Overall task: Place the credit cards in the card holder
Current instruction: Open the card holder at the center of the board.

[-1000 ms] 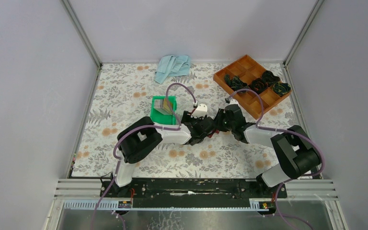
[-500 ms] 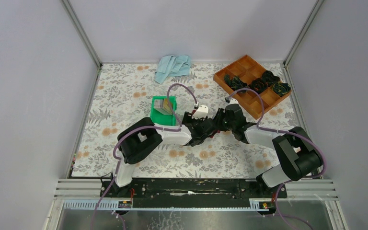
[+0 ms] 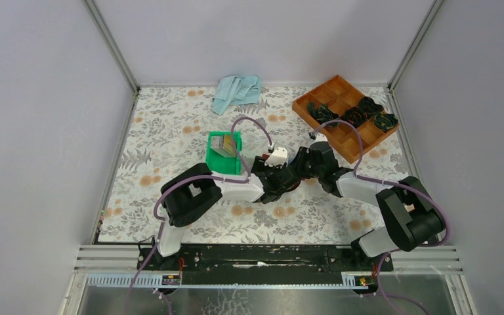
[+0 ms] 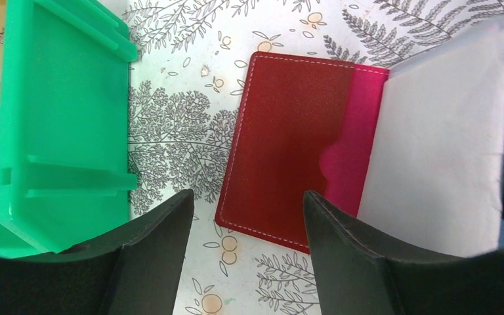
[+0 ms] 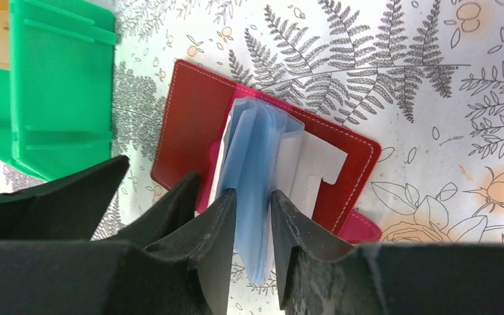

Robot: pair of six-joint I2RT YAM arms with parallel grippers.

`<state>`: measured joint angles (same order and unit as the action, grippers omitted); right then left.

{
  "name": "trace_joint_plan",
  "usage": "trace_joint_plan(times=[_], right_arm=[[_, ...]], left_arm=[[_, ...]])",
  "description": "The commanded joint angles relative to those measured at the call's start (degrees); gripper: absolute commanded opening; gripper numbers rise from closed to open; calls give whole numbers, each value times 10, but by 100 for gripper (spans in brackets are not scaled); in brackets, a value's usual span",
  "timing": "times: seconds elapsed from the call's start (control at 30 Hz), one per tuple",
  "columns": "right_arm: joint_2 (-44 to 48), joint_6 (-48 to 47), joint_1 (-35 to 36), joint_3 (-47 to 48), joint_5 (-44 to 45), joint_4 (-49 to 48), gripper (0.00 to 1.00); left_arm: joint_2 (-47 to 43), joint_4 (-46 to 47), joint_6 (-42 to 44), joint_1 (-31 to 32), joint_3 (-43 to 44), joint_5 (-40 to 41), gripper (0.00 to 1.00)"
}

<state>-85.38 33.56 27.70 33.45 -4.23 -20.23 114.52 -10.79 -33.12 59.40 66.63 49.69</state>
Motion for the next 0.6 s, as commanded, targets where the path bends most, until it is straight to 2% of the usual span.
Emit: trace_joint_plan(times=[0.0,0.37,0.57], right_arm=[[36,6,5,10,-13,-17,34],[50,8,5,5,-13,-9,34],[43,22,4,-8,-24,-36,34]], left_arm=[[-3,-36,-20,15,-11,-35,70],[-14,-40,-36,24,-19,-35,70],[-23,-40,-49,26,-25,-44,70]])
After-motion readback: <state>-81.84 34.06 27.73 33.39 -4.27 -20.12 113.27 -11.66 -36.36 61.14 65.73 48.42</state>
